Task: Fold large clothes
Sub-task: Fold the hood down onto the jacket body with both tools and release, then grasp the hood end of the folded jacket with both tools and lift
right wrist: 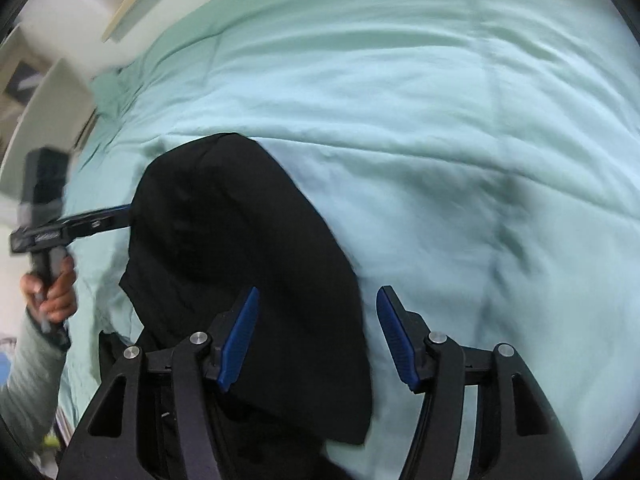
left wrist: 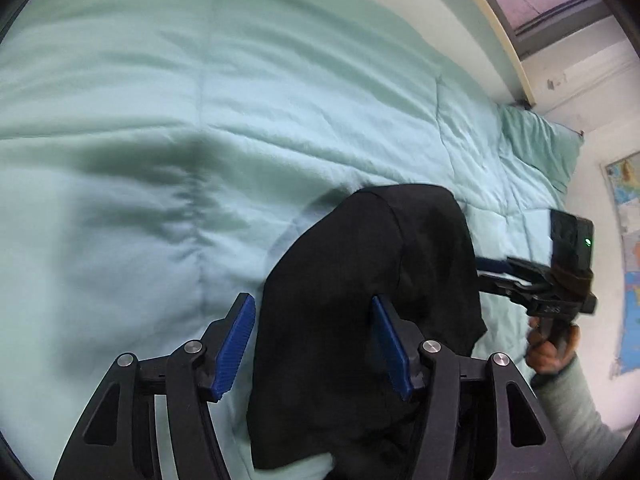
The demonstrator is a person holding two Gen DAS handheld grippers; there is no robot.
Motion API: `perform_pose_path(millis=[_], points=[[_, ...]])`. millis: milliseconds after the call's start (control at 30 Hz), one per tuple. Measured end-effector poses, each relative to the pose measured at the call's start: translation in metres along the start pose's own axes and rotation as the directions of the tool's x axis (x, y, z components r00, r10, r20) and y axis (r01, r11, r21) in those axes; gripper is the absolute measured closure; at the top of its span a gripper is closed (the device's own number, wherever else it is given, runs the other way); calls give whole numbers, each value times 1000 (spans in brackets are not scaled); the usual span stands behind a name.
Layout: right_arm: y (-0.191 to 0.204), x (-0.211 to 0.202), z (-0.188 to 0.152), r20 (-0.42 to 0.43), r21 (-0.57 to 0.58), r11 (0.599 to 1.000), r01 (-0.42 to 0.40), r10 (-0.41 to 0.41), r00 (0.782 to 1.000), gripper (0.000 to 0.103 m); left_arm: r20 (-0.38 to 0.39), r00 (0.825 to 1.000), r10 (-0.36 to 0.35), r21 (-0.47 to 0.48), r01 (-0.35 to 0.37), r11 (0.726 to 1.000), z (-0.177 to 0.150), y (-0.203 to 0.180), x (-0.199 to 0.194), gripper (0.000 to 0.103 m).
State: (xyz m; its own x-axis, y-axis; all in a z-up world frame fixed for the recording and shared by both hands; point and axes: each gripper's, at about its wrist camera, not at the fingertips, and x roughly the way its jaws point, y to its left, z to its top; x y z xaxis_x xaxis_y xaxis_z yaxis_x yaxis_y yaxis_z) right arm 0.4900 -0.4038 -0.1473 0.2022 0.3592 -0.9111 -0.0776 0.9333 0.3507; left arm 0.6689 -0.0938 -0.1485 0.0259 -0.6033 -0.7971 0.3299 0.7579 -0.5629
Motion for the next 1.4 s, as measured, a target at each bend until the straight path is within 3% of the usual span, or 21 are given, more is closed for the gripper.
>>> perform_pose_path(millis=[67, 200, 300, 333, 400, 500, 567, 833, 1033, 1133, 1267, 1400], points=[[2, 16, 11, -23, -25, 1000, -13, 12, 1000, 39, -50, 995, -86, 1, 86, 996, 4, 5, 16, 41], [13, 40, 24, -63, -102, 993, -65, 59, 996, 39, -82, 988, -134, 6, 135, 991, 5, 8, 33, 41], [18, 51, 29, -89, -130, 986, -107, 96, 991, 36, -57, 990, -129, 36, 131, 991, 2, 2, 31, 41], [21, 55, 28, -85, -136, 985, -107, 96, 992, 39, -37, 993, -108, 67, 110, 992, -2, -4, 27, 48], [33, 51, 22, -52, -177, 981, -84, 76, 996, 67, -18, 997, -78, 133, 80, 988, -10, -18, 21, 70], [53, 32, 7, -2, -235, 971, -45, 46, 999, 81, 20, 998, -51, 215, 46, 976, -28, -40, -3, 79], [68, 13, -8, 33, -275, 961, -17, 27, 999, 85, 57, 997, -51, 259, 35, 965, -45, -57, -27, 82], [142, -96, -103, 232, -388, 911, 137, -47, 972, 86, 165, 985, -45, 392, -24, 920, -142, -134, -126, 84], [191, -146, -201, 318, -397, 884, 248, -122, 940, 86, 183, 982, -40, 453, -48, 890, -254, -189, -178, 84], [208, -150, -258, 331, -385, 872, 303, -176, 927, 86, 167, 986, 29, 484, -107, 869, -318, -204, -178, 84], [209, -127, -322, 247, -367, 881, 297, -215, 945, 86, 49, 995, 92, 435, -104, 894, -382, -184, -144, 84], [199, -86, -367, 140, -333, 903, 273, -240, 961, 84, -70, 991, 112, 278, -88, 957, -436, -140, -102, 84]])
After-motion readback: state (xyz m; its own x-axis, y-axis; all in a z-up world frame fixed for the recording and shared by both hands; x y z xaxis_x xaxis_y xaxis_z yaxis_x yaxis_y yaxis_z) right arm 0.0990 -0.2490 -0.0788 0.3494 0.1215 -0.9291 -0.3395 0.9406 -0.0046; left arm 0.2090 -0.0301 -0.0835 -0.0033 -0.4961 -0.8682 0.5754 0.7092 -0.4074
